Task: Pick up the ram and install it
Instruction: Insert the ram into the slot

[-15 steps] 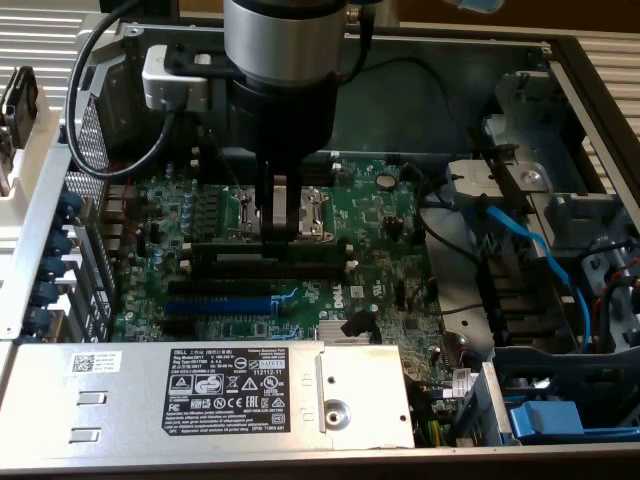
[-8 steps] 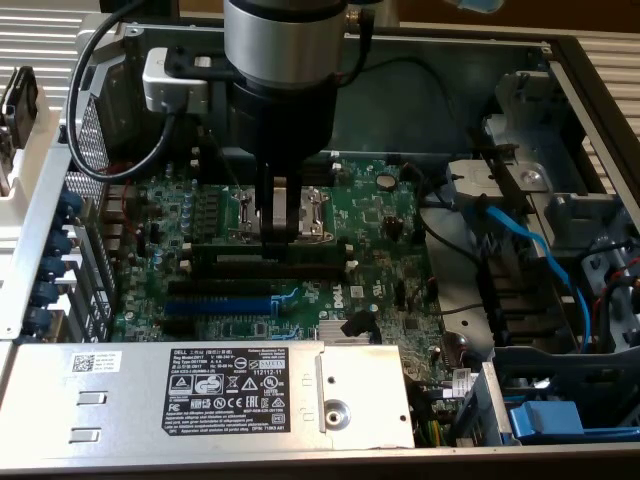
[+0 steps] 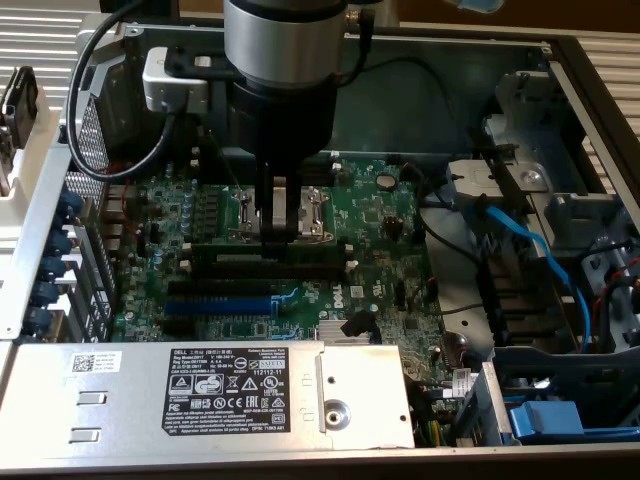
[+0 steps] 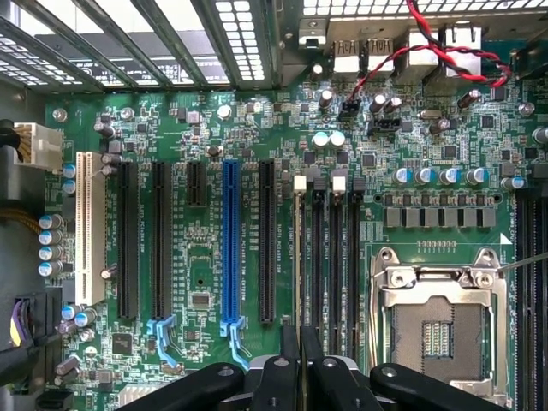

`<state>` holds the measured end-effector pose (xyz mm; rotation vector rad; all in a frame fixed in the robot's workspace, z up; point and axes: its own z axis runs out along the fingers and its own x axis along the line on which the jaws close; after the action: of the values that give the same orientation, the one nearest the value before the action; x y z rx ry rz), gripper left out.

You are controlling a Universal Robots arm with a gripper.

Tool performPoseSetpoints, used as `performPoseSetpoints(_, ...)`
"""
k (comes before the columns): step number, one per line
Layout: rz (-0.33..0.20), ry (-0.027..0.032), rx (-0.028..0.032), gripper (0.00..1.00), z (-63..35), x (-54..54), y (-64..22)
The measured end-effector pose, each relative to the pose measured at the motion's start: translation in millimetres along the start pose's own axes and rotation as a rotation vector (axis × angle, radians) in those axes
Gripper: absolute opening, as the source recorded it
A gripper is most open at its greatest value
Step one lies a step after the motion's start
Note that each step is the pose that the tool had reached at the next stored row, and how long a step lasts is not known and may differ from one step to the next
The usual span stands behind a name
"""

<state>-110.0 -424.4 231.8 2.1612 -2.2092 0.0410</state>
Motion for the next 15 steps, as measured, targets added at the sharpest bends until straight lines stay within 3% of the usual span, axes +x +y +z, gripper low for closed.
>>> performPoseSetpoints(15,0.000,-0.0111,-0.0007,0.13,0.1,0.2,-0.2)
